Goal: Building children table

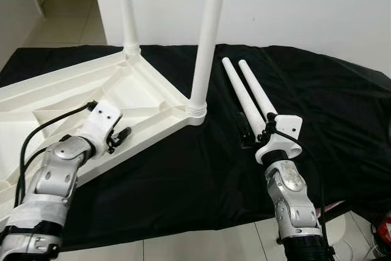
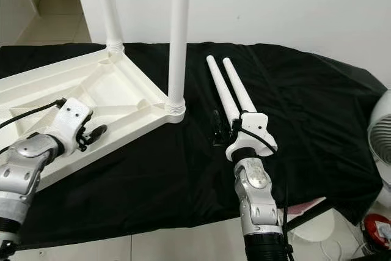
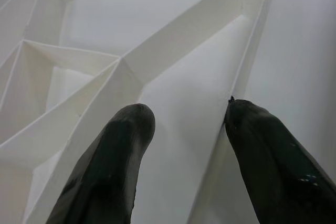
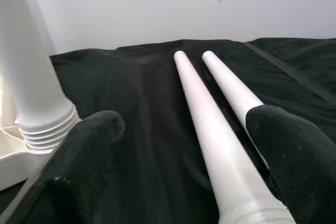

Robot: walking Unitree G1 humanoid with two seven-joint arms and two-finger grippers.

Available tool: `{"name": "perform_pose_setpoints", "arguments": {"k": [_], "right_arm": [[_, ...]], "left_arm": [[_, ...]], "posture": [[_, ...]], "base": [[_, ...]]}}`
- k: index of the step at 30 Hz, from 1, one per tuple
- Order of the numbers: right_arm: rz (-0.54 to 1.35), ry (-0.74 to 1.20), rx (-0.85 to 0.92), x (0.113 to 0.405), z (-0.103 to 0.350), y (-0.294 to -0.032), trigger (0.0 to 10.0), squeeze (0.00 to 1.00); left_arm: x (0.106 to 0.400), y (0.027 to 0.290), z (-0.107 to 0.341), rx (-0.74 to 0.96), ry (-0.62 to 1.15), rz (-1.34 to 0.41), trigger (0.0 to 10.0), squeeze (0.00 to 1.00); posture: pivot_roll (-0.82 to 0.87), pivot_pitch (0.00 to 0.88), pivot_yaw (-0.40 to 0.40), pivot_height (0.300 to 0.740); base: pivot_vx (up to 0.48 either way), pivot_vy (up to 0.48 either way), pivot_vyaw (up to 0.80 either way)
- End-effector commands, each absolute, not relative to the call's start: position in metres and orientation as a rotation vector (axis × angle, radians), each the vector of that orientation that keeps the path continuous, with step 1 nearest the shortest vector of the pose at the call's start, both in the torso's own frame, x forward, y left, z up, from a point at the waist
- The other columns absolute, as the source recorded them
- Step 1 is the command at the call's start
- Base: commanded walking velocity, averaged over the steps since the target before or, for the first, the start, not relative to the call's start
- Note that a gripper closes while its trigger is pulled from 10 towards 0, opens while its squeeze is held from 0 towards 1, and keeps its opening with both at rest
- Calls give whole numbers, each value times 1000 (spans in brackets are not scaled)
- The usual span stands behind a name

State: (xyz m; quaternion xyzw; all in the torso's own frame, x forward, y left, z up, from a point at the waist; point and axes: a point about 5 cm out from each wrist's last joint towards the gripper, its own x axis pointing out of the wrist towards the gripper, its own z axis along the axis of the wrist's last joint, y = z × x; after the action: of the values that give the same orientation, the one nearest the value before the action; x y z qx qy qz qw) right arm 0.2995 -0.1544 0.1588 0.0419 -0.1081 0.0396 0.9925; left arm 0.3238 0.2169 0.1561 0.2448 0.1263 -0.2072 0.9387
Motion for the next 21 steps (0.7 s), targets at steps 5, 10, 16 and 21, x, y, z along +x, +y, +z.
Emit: {"name": "perform_pose_setpoints", "arguments": {"k": [5,10,16,21], "right_arm": [[74,-213,85,300,157,-157,10000,0],[84,-212,85,301,157,-155,10000,0],[96,-211,83,301,157,-153,10000,0],[97,-208,80,301,156,-154,10000,0]], "left_arm": [[313,230,144,495,326,-458,10000,0],[305,240,135,463,396,-458,10000,0],[302,249,126,498,470,-421,3765,0],[305,246,123,528,475,-425,0,0]], "posture": [[52,57,-55,740],[56,50,-57,740],[56,50,-57,740],[50,45,-56,740]], "base": [[0,0,0],[0,0,0],[0,0,0],[0,0,0]]}}
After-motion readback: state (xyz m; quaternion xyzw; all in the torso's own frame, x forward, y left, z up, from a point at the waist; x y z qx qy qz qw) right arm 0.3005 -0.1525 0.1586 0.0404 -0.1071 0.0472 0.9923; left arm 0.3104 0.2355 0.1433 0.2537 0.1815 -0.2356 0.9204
